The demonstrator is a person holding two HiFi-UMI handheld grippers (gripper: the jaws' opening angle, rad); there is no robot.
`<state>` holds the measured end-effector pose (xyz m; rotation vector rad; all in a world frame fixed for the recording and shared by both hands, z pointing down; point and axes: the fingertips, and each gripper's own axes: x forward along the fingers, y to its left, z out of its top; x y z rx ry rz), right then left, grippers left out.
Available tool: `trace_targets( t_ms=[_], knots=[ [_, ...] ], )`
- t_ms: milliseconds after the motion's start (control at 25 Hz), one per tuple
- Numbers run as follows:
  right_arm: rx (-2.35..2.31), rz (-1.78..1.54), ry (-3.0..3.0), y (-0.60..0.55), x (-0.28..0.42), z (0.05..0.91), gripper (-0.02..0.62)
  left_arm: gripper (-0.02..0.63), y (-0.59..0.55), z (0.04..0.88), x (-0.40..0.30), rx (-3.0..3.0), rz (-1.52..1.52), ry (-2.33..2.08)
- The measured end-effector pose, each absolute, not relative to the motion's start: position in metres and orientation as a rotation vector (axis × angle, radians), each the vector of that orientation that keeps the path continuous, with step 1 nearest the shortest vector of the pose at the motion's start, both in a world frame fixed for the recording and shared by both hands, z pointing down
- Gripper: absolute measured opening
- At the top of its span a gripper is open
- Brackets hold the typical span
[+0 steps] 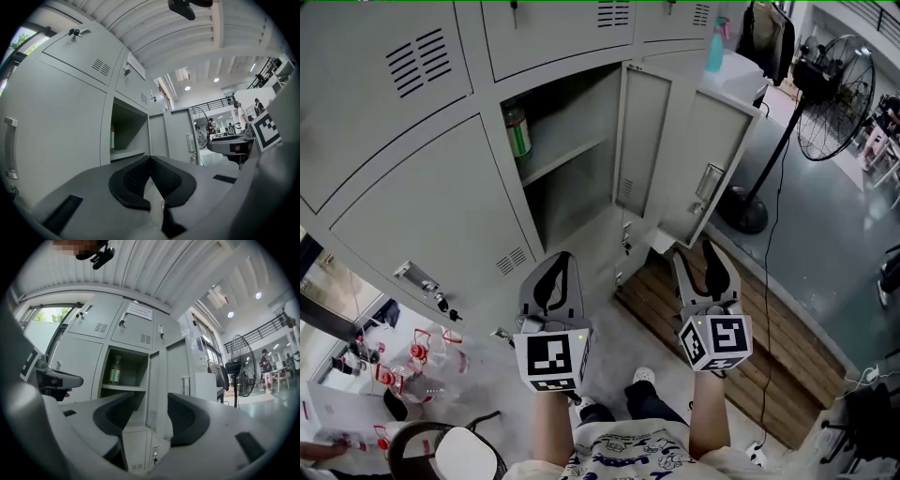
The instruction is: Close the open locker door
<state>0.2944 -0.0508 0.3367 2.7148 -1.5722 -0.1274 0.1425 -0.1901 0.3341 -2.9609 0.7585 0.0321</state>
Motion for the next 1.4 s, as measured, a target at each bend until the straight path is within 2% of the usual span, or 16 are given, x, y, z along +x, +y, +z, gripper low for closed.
trace_targets(
  t_ms=[760, 1400],
  knots=[
    [2.713, -0.131, -1.593, -0.042, 0.412, 0.340, 0.227, 0.003, -0.178, 0.338, 0.257, -2.948, 0.025, 0.766],
    [2.653, -0.124, -1.744, -0.066, 0.459, 0.344, 0.227, 0.003, -0.188, 0.341, 0.298, -2.914, 0.013, 0.888]
  ],
)
